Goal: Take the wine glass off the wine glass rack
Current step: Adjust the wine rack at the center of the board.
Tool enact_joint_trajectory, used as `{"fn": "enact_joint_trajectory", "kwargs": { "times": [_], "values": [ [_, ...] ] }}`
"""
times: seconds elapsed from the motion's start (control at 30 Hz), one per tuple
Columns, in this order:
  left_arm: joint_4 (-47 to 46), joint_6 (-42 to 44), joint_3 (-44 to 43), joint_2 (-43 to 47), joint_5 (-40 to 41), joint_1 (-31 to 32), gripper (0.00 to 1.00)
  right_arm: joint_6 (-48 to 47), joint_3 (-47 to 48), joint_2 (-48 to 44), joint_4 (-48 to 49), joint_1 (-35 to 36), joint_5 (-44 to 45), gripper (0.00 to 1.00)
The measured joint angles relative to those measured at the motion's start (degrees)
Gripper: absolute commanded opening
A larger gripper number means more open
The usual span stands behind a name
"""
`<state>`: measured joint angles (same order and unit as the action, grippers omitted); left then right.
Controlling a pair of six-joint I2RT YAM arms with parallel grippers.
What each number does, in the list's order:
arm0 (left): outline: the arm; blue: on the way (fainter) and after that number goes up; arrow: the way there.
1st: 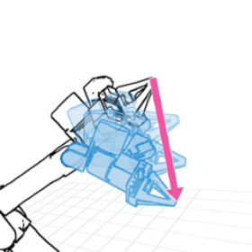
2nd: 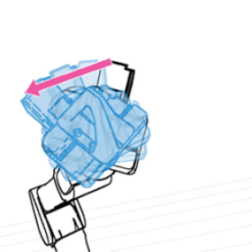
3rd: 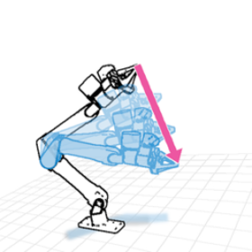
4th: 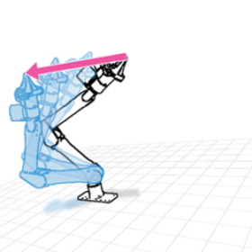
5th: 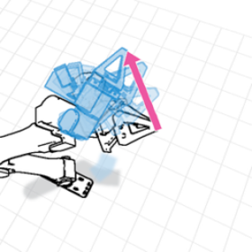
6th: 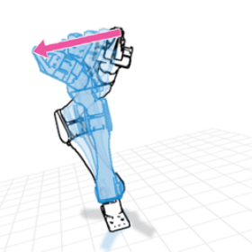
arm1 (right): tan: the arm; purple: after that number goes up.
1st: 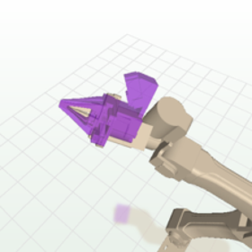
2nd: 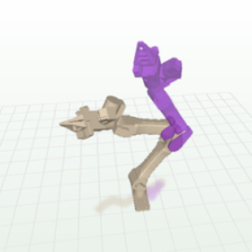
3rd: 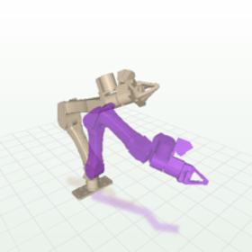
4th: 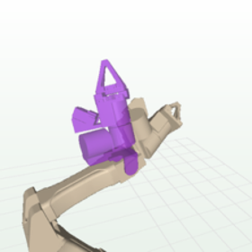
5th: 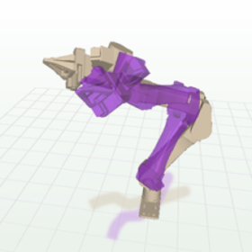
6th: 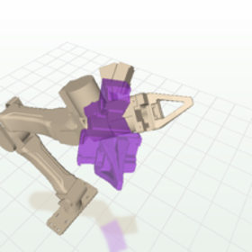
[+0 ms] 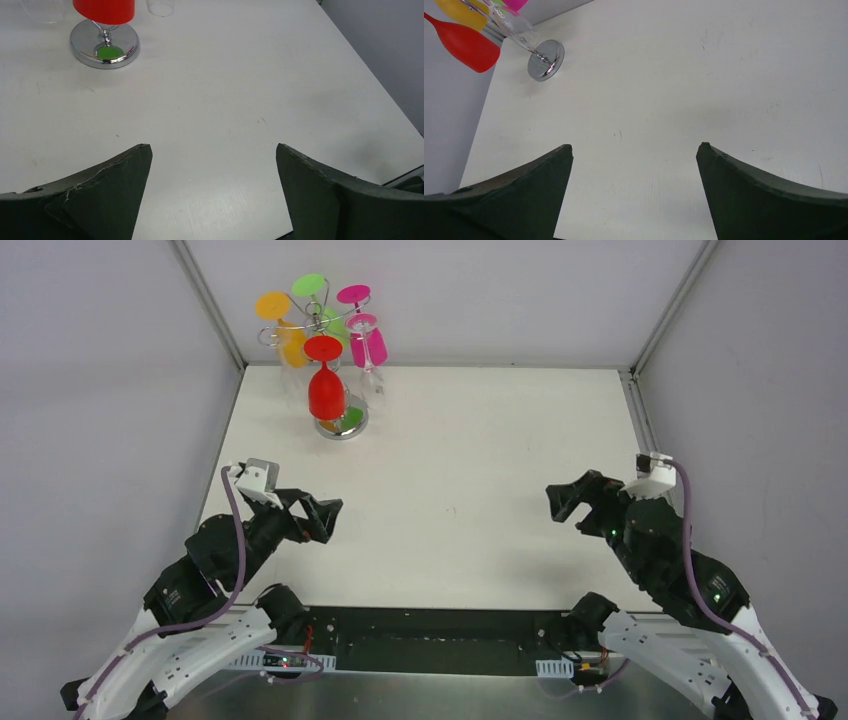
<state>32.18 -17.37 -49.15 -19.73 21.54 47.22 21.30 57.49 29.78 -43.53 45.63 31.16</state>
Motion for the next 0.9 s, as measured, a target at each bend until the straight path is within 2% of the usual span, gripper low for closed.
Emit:
{"fn": "enact_joint_trajectory", "kwargs": {
  "times": [0.5,0.9],
  "values": [
    [0.92,1.79,0.85,-0.76,0.02,0.0,1.0,-2.62,0.02,-2.45,-0.96,0.0,0.31,0.99],
    [1.09,4.7,-9.11,-14.53,2.01,-0.02,0.99,-4.48,-2.93,-0.11,-0.63,0.0,-6.23,0.99]
  ]
}}
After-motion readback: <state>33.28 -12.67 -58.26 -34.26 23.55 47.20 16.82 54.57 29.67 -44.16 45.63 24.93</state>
